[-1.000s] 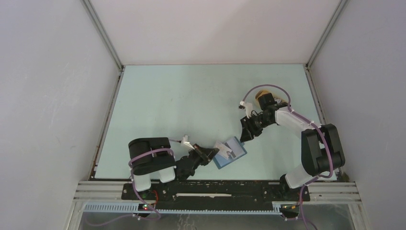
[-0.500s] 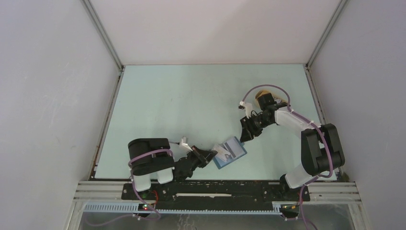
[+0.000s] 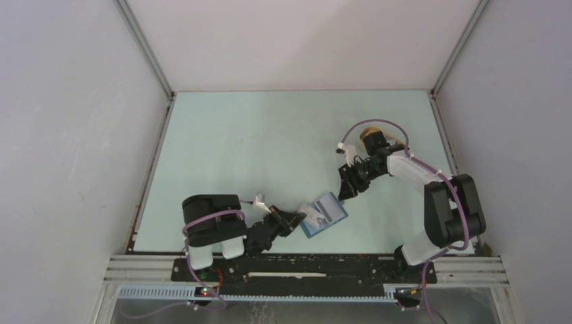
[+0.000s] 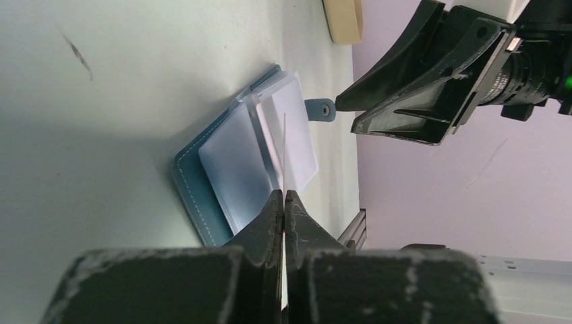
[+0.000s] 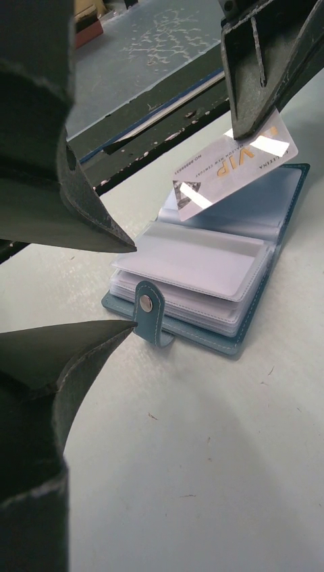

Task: Put the credit cards into the card holder
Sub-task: Insert the credit card into the card holder.

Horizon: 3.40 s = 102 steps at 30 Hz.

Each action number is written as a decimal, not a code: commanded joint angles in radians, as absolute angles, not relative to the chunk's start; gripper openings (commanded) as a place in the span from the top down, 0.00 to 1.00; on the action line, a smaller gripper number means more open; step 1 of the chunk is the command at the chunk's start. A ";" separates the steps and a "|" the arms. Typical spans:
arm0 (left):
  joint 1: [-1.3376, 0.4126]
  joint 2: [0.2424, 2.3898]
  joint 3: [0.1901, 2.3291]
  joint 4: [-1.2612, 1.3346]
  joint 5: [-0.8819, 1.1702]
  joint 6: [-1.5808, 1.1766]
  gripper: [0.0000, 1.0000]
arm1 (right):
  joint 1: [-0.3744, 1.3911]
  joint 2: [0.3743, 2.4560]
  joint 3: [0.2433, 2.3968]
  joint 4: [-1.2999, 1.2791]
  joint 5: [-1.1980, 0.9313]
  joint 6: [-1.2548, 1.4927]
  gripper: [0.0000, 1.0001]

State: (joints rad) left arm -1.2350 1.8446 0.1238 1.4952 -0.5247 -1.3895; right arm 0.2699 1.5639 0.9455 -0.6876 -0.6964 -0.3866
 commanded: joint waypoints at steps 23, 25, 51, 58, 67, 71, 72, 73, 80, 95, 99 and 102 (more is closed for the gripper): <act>-1.226 1.958 0.183 1.518 -0.502 -1.497 1.00 | 0.291 1.597 0.983 -0.681 -0.692 -0.379 0.50; -1.222 1.968 0.184 1.519 -0.487 -1.506 1.00 | 0.293 1.597 0.983 -0.682 -0.693 -0.379 0.50; -1.109 2.074 0.262 1.517 -0.262 -1.552 1.00 | 0.301 1.600 0.986 -0.687 -0.695 -0.380 0.50; -1.074 2.072 0.257 1.517 -0.191 -1.573 1.00 | 0.301 1.595 0.986 -0.685 -0.695 -0.381 0.50; -1.044 2.083 0.278 1.515 -0.115 -1.587 1.00 | 0.299 1.585 0.986 -0.685 -0.701 -0.381 0.50; -1.039 2.095 0.295 1.509 -0.090 -1.593 1.00 | 0.299 1.579 0.986 -0.685 -0.703 -0.382 0.50; -1.037 2.095 0.296 1.507 -0.087 -1.592 1.00 | 0.298 1.577 0.985 -0.686 -0.703 -0.382 0.50; -1.036 2.094 0.298 1.505 -0.083 -1.594 1.00 | 0.298 1.578 0.985 -0.687 -0.703 -0.381 0.50; -1.030 2.094 0.299 1.502 -0.059 -1.599 1.00 | 0.300 1.573 0.986 -0.687 -0.706 -0.381 0.50; -0.990 2.101 0.362 1.467 -0.008 -1.587 1.00 | 0.299 1.557 0.986 -0.690 -0.721 -0.384 0.50; -0.983 2.104 0.378 1.451 -0.008 -1.583 0.97 | 0.300 1.549 0.985 -0.692 -0.727 -0.390 0.50; -0.978 2.102 0.384 1.445 0.023 -1.580 0.89 | 0.304 1.517 0.986 -0.699 -0.747 -0.408 0.50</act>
State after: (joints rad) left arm -0.9894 2.0930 0.3595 1.4708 -0.0113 -1.5970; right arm 0.2955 1.5864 0.9531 -0.6899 -0.7063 -0.3874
